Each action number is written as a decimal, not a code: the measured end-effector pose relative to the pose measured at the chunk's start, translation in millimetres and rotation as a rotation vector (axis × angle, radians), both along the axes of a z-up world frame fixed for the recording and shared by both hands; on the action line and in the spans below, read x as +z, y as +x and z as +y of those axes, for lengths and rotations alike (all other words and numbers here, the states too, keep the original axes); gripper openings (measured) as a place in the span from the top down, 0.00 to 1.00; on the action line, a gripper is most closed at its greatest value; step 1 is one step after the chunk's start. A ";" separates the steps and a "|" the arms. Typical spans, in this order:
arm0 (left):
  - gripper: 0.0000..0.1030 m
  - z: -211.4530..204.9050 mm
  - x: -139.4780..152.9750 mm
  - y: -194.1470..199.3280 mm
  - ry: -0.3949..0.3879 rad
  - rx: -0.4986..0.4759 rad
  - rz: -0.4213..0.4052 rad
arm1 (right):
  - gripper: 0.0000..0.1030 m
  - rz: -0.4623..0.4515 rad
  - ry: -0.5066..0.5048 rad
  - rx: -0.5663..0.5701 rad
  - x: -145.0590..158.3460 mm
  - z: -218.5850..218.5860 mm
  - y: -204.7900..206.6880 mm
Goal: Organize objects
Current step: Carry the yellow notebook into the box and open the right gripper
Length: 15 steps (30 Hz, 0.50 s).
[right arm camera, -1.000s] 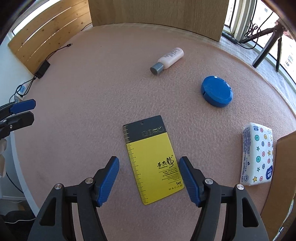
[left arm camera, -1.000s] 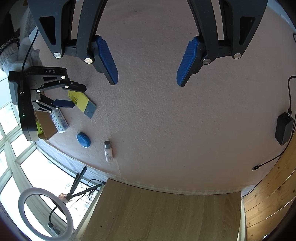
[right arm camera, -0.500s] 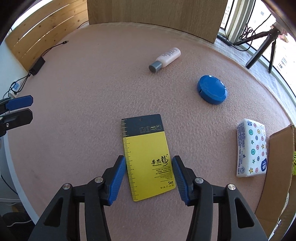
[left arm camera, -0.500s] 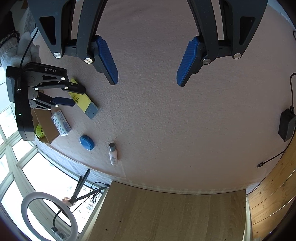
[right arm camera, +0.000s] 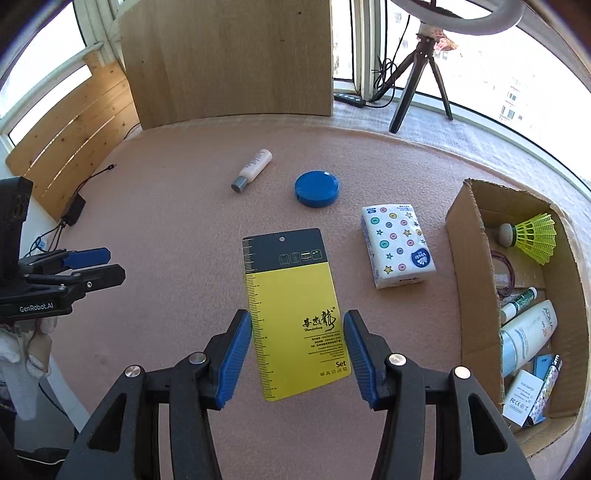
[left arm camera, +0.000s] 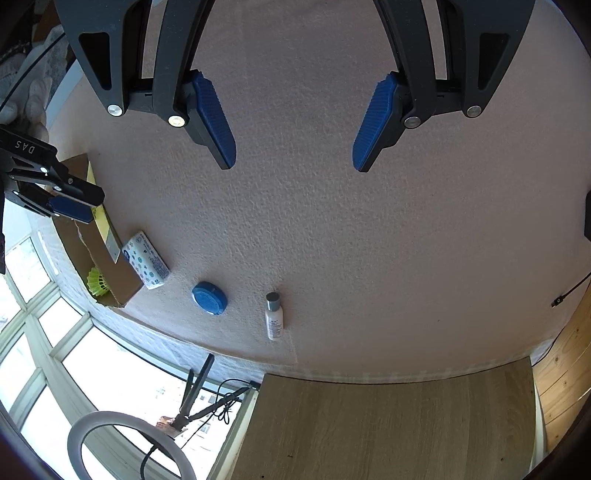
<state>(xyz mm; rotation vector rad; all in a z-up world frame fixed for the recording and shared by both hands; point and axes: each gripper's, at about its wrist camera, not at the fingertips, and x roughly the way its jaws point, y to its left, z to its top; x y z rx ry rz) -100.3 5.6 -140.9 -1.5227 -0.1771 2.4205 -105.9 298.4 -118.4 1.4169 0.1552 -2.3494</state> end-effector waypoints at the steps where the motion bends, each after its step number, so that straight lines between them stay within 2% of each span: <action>1: 0.33 4.7 1.1 -1.5 -0.001 -0.011 0.003 | 0.54 0.011 -0.006 -0.020 4.6 8.7 2.0; 9: 0.33 42.3 5.2 -6.7 0.001 -0.089 0.010 | 0.54 0.085 0.004 -0.193 30.5 81.8 15.5; 15: 0.33 61.5 5.2 -9.9 -0.003 -0.127 0.010 | 0.54 0.092 0.016 -0.330 31.5 138.0 18.0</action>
